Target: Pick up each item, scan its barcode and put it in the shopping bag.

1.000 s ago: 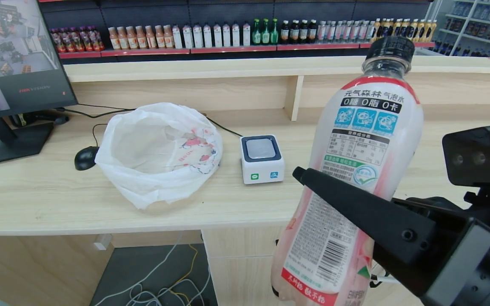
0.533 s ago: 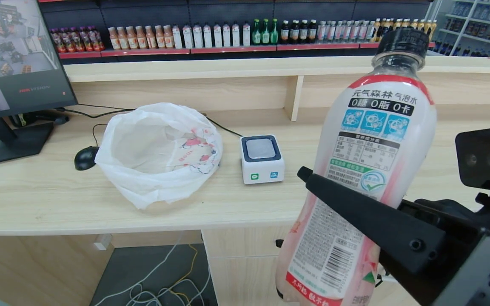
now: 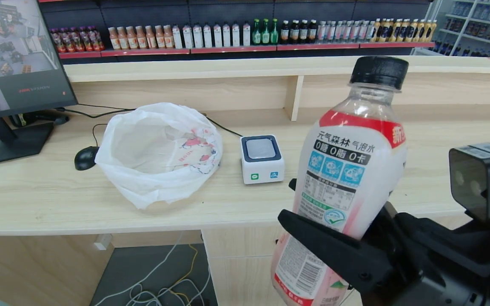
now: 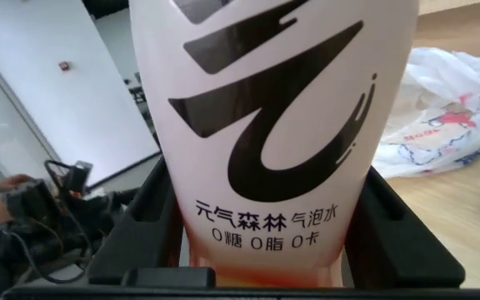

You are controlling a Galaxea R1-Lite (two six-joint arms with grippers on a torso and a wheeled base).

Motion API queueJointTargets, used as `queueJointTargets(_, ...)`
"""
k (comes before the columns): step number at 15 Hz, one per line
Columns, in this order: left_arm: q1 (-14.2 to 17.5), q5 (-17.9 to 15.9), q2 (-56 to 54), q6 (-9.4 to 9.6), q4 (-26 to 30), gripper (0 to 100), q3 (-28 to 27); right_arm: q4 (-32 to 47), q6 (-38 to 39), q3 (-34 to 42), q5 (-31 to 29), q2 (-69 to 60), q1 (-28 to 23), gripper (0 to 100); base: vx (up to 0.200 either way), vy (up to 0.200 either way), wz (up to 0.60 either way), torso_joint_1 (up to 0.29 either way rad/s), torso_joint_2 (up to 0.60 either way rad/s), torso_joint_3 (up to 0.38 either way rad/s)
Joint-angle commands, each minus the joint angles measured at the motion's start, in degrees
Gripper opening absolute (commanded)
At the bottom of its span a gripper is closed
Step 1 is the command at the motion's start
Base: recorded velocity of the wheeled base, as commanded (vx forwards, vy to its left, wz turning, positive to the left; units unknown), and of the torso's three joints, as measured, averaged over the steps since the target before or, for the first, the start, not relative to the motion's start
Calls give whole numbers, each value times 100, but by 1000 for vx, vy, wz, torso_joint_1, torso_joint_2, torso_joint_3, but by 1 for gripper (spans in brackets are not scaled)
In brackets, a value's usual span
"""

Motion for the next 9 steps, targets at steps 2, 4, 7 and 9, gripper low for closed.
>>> queueJointTargets(2,1,2,0,-2,0,100,0,-6,-599,330,-41,100,-107,0,0,0,0,0,0,0)
queueJointTargets(4,1,2,0,-2,0,100,0,-6,-1021,453,-331,127,-248,0,0,0,0,0,0,0)
queueJointTargets(7,1,2,0,-2,0,100,0,-6,-1706,418,-867,135,-556,0,0,0,0,0,0,0)
queueJointTargets(9,1,2,0,-11,0,100,0,-6,-1988,410,-1122,127,-819,0,0,0,0,0,0,0)
